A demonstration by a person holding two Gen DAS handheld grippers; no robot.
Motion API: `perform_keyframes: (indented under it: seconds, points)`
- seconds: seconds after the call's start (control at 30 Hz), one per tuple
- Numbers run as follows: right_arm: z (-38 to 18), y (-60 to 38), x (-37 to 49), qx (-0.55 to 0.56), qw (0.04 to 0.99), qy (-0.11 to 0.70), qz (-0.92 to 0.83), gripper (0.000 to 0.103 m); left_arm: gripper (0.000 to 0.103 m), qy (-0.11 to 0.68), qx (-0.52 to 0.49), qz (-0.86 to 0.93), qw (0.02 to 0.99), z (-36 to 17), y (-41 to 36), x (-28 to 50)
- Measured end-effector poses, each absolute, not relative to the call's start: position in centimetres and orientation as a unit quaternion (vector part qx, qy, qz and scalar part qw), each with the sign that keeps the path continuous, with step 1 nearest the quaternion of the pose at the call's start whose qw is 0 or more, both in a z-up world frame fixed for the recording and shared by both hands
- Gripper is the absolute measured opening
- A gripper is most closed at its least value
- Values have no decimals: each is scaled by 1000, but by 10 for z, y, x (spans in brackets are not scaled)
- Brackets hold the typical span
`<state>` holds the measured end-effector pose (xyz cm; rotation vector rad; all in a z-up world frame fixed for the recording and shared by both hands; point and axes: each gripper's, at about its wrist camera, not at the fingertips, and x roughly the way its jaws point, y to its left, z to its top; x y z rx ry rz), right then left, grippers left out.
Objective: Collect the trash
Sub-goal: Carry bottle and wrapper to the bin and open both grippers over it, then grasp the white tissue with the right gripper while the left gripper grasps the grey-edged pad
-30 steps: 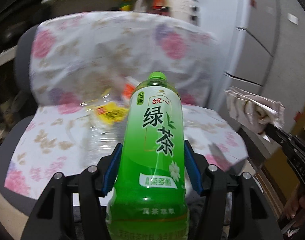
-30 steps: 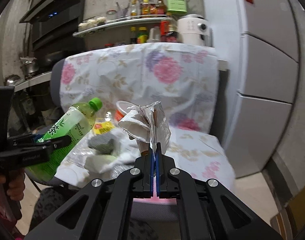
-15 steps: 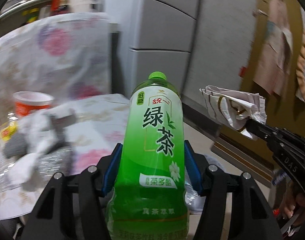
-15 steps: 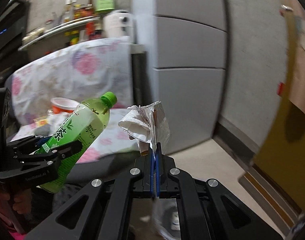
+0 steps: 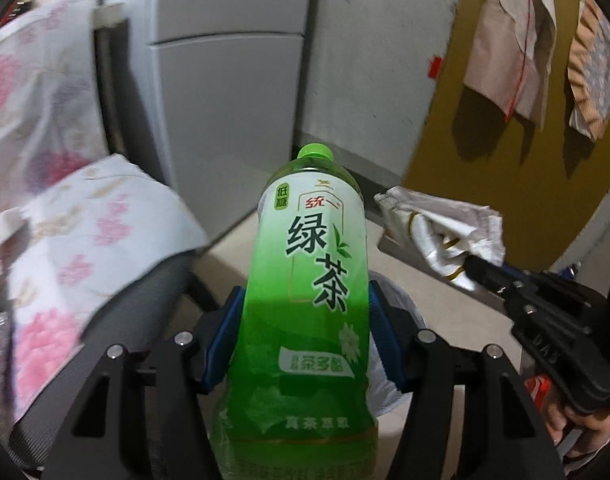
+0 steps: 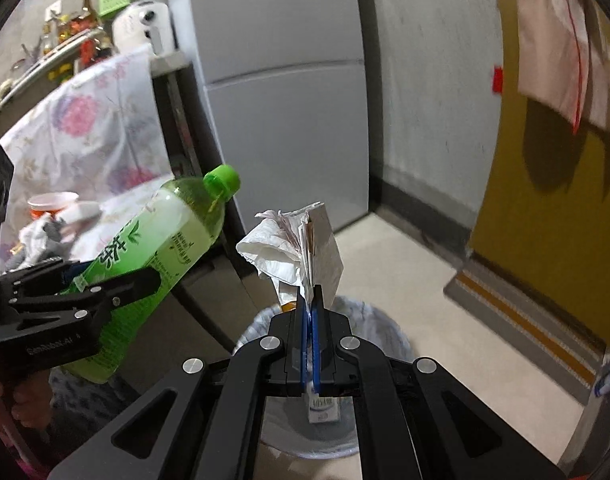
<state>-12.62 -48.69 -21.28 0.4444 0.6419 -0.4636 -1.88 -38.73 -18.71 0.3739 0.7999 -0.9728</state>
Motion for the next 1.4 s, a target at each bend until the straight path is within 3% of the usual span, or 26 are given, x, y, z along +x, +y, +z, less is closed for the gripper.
perform_keyframes:
  seconds: [0.2, 0.3, 0.37, 0.67, 0.9, 1.2, 1.33, 1.4]
  points:
    - [-250, -507, -125, 266, 874, 342, -221, 7, 60, 406, 195, -460, 765, -213, -415, -13]
    - [-259, -514, -123, 280, 864, 353, -223, 14, 73, 402, 198, -465, 764, -214, -418, -12]
    - [-265, -516, -121, 285, 860, 359, -222, 31, 74, 401, 193, -467, 764, -212, -417, -11]
    - [-232, -510, -120, 271, 873, 331, -233, 32, 74, 383, 156, -432, 801, -178, -373, 9]
    - [-155, -483, -115, 235, 912, 262, -213, 32, 74, 354, 133, -356, 854, -137, -295, 24]
    - [-110, -391, -48, 176, 945, 265, -81, 32, 74, 378, 82, -223, 895, -121, -155, 49]
    - [-100, -340, -15, 148, 950, 276, -16, 43, 74, 389, 51, -162, 905, -118, -99, 61]
    - [-95, -318, -1, 132, 951, 280, 11, 43, 75, 393, 32, -129, 910, -115, -67, 67]
